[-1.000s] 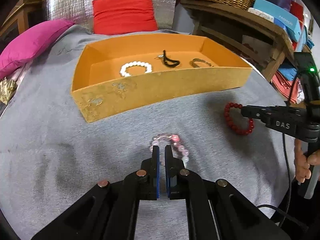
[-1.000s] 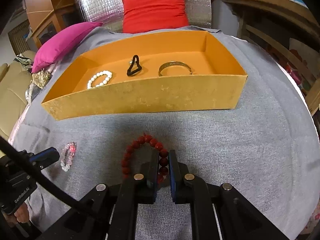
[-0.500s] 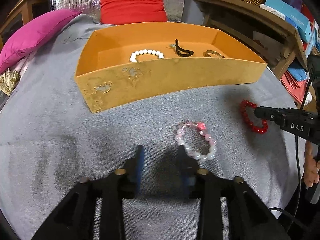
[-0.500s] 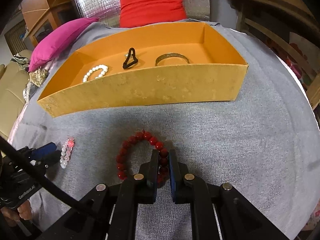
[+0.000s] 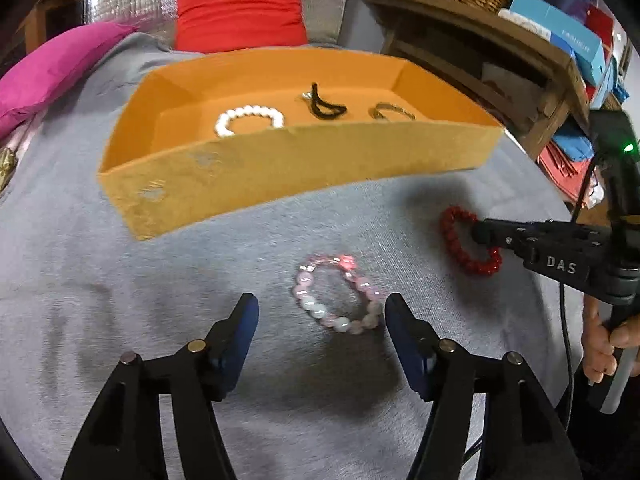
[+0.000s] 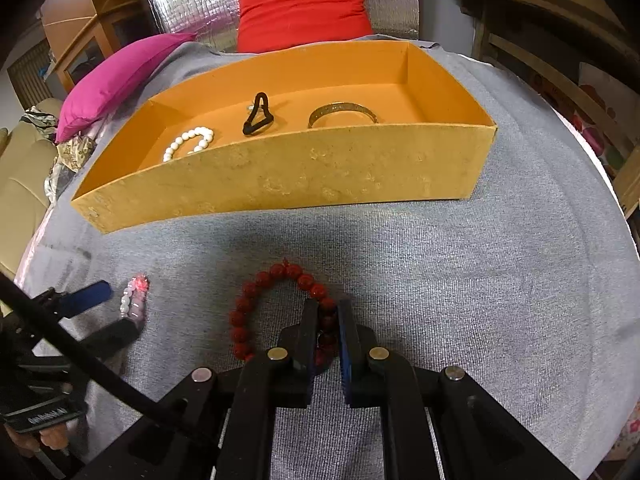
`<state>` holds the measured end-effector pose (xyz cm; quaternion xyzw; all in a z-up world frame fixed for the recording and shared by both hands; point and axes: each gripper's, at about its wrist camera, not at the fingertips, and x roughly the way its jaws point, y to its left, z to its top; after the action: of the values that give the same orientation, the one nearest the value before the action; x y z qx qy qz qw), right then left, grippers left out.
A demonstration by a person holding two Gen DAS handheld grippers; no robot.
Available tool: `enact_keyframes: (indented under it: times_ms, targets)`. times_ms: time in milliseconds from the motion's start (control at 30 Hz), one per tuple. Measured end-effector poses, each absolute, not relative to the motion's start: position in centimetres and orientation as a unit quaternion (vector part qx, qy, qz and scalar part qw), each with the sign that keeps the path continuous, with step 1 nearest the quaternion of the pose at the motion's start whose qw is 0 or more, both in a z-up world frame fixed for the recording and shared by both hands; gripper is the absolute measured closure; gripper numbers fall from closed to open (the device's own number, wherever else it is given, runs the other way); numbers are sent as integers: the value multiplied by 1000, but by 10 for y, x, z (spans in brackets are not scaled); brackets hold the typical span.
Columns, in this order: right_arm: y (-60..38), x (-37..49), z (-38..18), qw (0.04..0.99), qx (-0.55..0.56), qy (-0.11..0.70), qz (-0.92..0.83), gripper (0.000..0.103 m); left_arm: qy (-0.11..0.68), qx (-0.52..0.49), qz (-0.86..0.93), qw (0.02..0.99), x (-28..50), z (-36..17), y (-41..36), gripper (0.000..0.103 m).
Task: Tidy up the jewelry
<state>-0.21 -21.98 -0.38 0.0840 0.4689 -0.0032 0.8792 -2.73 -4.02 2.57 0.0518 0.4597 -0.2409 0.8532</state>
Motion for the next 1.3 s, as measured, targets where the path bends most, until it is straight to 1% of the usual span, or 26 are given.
enact_keyframes:
  times_ms: [167, 233, 267, 300, 333, 367, 467, 533, 767, 1033, 1300]
  targets:
    - [-220, -3, -3, 879, 86, 470, -4, 93, 453, 51, -233, 859, -23, 23, -45, 37]
    - [-220, -3, -3, 879, 85, 470, -4, 93, 450, 48, -226, 862, -21, 22, -43, 51]
    - [-220, -3, -3, 879, 86, 470, -4, 93, 447, 51, -225, 864, -21, 22, -42, 64]
    - [-220, -3, -3, 879, 86, 469, -4, 93, 446, 52, -226, 864, -20, 22, -41, 72]
    - [-220, -4, -3, 880, 86, 468, -3, 93, 446, 51, -227, 864, -19, 22, -40, 77]
    - [-219, -4, -2, 880, 86, 467, -3, 93, 447, 50, -226, 864, -20, 23, -37, 85]
    - [-220, -7, 2, 884, 91, 458, 2, 93, 447, 48, -233, 862, -21, 24, -34, 93]
    - [-219, -9, 5, 888, 91, 450, 10, 93, 444, 55, -235, 863, -23, 25, -33, 95]
    - [-230, -16, 14, 882, 161, 439, 60, 93, 439, 50, -238, 865, -26, 31, -26, 95]
    - [-246, -21, 24, 875, 232, 416, 90, 93, 412, 29, -245, 877, -32, 54, -10, 95]
    - [-246, -24, 47, 886, 251, 374, 111, 93, 380, 14, -257, 889, -32, 80, -6, 95]
